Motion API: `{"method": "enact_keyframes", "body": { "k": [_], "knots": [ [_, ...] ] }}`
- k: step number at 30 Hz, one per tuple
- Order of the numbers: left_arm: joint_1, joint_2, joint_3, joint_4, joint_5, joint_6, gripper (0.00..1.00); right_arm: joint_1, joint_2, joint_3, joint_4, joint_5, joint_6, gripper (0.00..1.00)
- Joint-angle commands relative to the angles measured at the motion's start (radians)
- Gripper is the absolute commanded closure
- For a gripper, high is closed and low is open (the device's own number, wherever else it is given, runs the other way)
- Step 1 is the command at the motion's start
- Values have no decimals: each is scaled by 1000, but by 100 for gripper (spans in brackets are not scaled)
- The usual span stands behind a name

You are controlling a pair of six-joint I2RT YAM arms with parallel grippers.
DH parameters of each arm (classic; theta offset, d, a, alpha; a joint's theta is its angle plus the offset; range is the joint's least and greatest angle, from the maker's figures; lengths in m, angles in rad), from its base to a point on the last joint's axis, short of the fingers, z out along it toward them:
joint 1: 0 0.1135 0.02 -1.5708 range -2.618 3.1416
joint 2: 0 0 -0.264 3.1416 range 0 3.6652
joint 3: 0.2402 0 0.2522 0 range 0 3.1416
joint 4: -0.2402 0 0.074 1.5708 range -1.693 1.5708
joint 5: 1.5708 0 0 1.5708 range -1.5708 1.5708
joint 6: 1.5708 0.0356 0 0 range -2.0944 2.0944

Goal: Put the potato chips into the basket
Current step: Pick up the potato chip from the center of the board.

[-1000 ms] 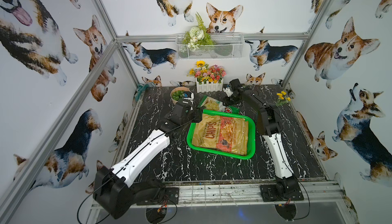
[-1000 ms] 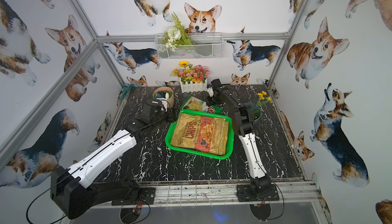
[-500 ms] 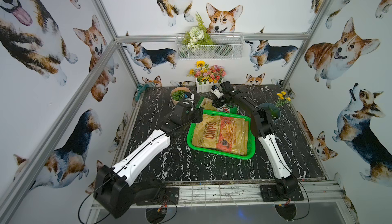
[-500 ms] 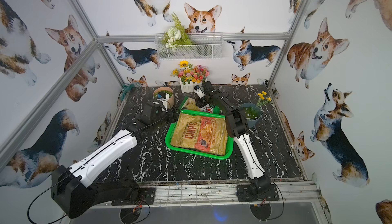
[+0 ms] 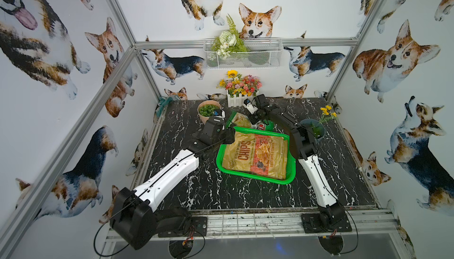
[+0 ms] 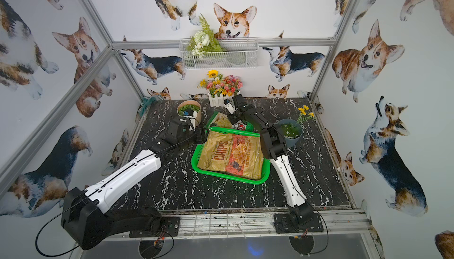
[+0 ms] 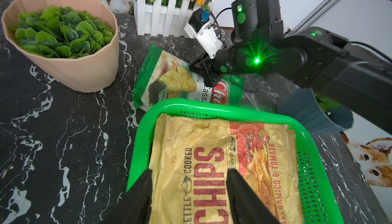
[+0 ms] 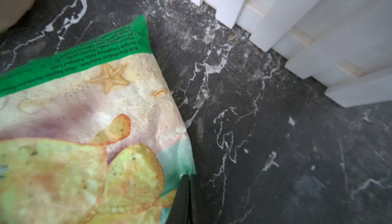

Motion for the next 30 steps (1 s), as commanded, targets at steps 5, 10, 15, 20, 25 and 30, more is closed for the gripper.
{"method": "enact_keyframes", "body": {
  "k": [5,10,15,20,25,30],
  "knots": [
    [0,-7,-9,10,-21,-23,40,-59,-141,-116,16,64,120,100],
    [1,-11,-15,5,-35,-16,40,-135,-257,-212,97,-13,236,100],
    [1,17,1,12,-24,-25,40,-139,-374,-261,142,-41,254,100],
    [2,31,0,30,-17,-36,40,-129,-476,-318,189,-37,251,100],
    [1,32,-11,39,-17,-37,40,-102,-528,-316,181,16,213,100],
    [1,40,-10,50,-27,-23,40,-64,-567,-321,179,91,175,100]
  ]
}}
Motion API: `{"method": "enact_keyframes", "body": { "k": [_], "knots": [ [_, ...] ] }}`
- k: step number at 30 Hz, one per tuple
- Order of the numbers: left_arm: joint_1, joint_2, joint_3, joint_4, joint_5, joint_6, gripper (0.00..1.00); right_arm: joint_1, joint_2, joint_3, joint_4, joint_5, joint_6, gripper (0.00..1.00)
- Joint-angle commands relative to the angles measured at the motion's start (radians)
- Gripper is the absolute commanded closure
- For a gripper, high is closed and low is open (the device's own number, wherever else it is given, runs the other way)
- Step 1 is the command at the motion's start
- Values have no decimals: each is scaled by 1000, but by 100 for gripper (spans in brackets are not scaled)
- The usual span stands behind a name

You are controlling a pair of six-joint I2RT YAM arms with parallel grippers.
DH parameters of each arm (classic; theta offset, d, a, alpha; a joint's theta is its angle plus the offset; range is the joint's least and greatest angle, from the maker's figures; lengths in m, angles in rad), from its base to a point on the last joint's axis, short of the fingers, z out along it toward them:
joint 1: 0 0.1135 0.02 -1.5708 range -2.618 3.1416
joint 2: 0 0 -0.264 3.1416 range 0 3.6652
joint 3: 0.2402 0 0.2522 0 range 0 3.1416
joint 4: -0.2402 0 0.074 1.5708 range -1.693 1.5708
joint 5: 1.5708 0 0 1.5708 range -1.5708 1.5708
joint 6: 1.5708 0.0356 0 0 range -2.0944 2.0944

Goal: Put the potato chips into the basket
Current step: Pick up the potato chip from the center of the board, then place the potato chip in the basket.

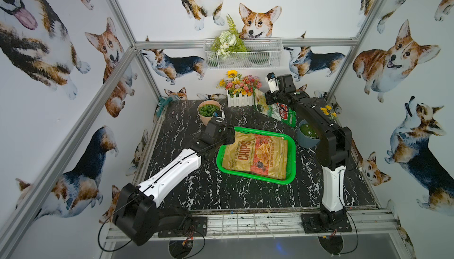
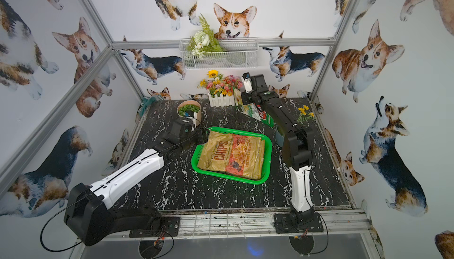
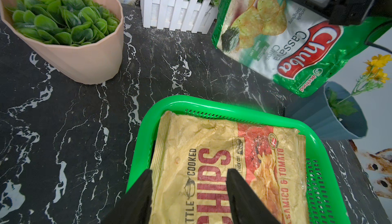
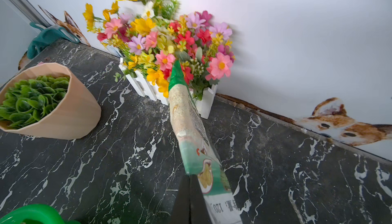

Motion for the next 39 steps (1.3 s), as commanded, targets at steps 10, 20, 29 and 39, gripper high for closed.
{"method": "enact_keyframes", "body": {
  "k": [10,20,29,39],
  "knots": [
    [1,7,19,27,-2,10,40,56,-156,-83,143,79,-40,100],
    [1,-89,-57,29,-90,6,40,114,-366,-287,242,68,-2,100],
    [23,-171,-77,18,-171,43,40,200,-575,-465,217,27,61,100],
    [102,-242,-139,72,-203,26,40,314,-806,-738,214,-123,140,100]
  ]
}}
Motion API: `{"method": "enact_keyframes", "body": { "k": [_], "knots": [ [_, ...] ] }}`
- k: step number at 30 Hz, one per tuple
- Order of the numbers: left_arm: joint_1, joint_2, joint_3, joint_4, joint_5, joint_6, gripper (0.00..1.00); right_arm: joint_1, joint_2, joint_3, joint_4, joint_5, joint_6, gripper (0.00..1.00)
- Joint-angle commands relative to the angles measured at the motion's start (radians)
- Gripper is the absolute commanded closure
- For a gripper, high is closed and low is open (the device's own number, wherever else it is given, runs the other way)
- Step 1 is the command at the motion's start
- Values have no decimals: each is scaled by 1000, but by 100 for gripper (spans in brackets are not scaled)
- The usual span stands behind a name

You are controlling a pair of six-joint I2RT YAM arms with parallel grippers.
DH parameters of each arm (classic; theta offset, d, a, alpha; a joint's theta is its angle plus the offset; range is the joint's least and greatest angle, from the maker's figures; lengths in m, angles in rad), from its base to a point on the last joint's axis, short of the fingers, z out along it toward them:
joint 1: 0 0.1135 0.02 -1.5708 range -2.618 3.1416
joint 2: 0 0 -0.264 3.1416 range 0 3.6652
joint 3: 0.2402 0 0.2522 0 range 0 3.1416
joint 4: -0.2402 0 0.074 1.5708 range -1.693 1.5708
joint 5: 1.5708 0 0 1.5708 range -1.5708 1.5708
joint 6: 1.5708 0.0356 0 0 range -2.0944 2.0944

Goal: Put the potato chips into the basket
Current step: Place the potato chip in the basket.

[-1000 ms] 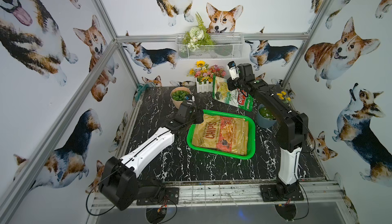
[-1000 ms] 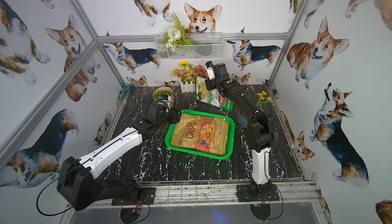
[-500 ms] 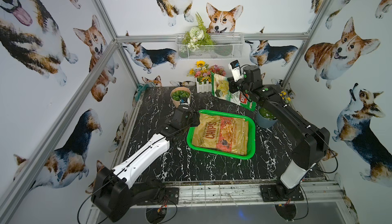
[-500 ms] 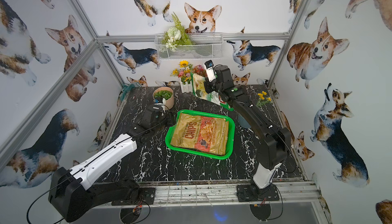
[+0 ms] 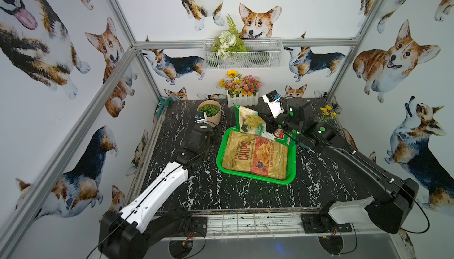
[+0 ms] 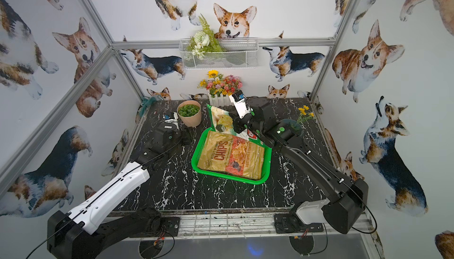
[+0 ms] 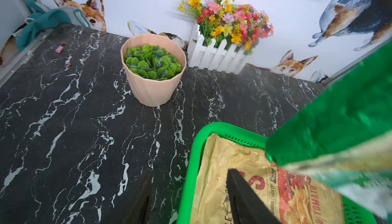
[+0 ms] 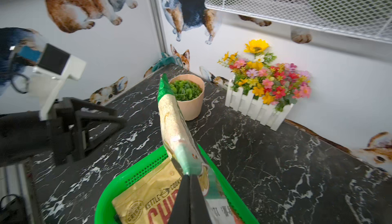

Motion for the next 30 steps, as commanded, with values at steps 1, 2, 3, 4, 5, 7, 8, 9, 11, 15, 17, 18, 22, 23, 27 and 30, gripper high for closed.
{"method": "enact_keyframes", "body": {
  "k": [1,2,3,4,5,7,8,9,11,15,17,18,22,23,27,30],
  "knots": [
    [20,-17,-20,47,-19,-9,40,5,-28,-65,52,-91,65,100],
    [28,-19,-27,50,-14,-15,40,6,-25,-82,43,-105,73,100],
    [37,-21,-29,48,-2,-22,40,5,-22,-103,34,-118,81,100],
    [42,-21,-31,45,7,-25,40,6,-21,-127,32,-130,86,100],
    [44,-23,-31,41,16,-26,40,5,-18,-156,31,-148,89,100],
    [46,-29,-32,29,17,-23,40,5,-1,-195,18,-183,81,100],
    [48,-35,-36,27,14,-21,40,4,13,-212,10,-198,76,100],
    [49,-41,-41,25,12,-20,40,0,30,-224,2,-206,78,100],
    [58,-52,-50,25,11,-20,40,-14,61,-242,-7,-233,84,100],
    [68,-63,-57,23,14,-30,40,-53,99,-282,5,-251,133,100],
    [69,-61,-60,29,18,-35,40,-71,110,-295,17,-268,144,100],
    [70,-58,-60,32,21,-37,40,-74,115,-300,22,-275,142,100],
    [71,-43,-59,39,38,-46,40,-76,150,-296,23,-325,119,100],
    [71,-38,-57,40,41,-45,40,-76,160,-291,17,-325,114,100],
    [72,-31,-58,48,35,-44,40,-80,199,-263,-6,-243,94,100],
    [73,-24,-58,54,40,-48,40,-88,254,-217,-26,-212,87,100]
  ]
}}
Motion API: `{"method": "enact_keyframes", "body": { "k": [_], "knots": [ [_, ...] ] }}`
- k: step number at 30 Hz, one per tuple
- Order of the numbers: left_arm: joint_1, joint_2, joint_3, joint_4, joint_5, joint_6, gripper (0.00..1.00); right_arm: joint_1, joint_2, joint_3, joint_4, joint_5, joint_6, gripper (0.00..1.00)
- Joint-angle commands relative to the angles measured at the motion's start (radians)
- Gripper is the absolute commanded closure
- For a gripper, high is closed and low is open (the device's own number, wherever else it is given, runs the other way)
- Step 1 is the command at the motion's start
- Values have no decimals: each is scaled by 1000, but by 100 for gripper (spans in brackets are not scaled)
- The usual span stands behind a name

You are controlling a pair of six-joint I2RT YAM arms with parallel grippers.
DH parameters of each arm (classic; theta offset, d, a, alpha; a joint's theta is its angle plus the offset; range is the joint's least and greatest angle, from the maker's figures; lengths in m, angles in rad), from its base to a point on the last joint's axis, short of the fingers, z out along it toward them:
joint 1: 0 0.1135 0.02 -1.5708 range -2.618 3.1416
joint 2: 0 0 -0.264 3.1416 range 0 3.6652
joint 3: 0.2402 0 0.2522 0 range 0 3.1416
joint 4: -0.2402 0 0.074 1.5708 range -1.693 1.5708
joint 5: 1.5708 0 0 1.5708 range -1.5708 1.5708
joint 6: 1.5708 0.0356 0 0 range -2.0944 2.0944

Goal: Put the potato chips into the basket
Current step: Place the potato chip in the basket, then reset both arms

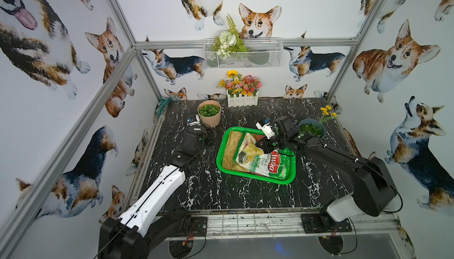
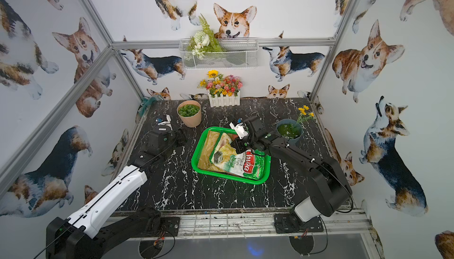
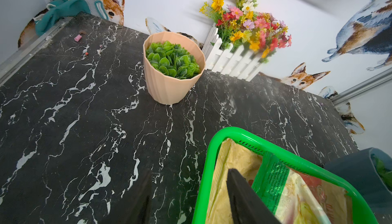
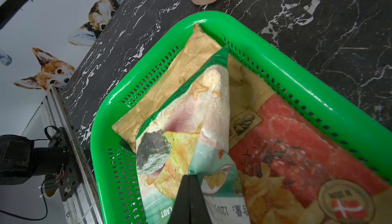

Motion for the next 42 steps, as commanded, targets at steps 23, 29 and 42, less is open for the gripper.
{"method": "enact_keyframes", "body": {
  "k": [23,29,42],
  "knots": [
    [8,-63,-46,8,-29,-21,39,172,192,54,68,209,175,50],
    [30,-77,-61,12,-26,-9,39,173,140,157,0,238,143,50],
    [318,88,-46,245,-110,158,39,-50,-503,-399,661,1081,72,38]
  ]
}}
